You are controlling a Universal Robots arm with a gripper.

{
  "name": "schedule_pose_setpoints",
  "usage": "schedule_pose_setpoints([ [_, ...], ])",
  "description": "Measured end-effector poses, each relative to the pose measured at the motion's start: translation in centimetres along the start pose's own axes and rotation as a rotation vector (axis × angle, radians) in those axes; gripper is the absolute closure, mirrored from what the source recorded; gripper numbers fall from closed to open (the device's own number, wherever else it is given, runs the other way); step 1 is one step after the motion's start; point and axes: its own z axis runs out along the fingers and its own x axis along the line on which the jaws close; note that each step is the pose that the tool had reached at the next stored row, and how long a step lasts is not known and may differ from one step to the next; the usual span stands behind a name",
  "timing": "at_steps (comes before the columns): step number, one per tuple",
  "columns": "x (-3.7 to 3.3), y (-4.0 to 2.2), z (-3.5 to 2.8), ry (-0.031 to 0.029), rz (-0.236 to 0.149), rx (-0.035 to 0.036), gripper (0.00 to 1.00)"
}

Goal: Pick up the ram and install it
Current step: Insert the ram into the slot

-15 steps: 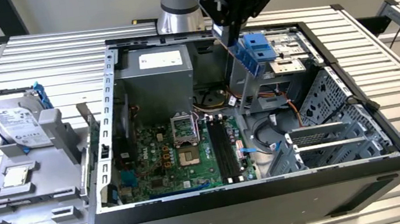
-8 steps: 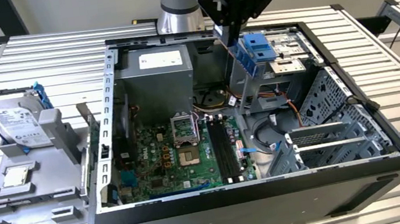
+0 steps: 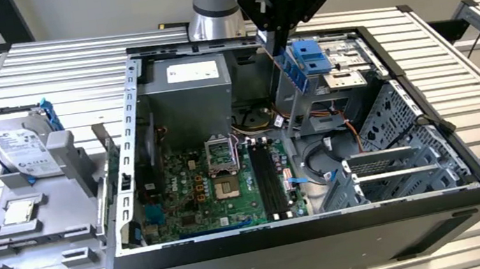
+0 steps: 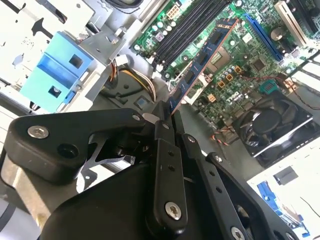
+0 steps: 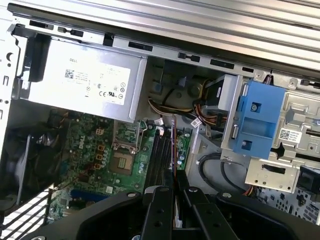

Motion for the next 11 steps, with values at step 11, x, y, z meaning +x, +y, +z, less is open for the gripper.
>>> schedule_pose_setpoints([
  [11, 0.0, 0.0, 0.04, -0.0002, 0.011, 0.0002, 1.0],
])
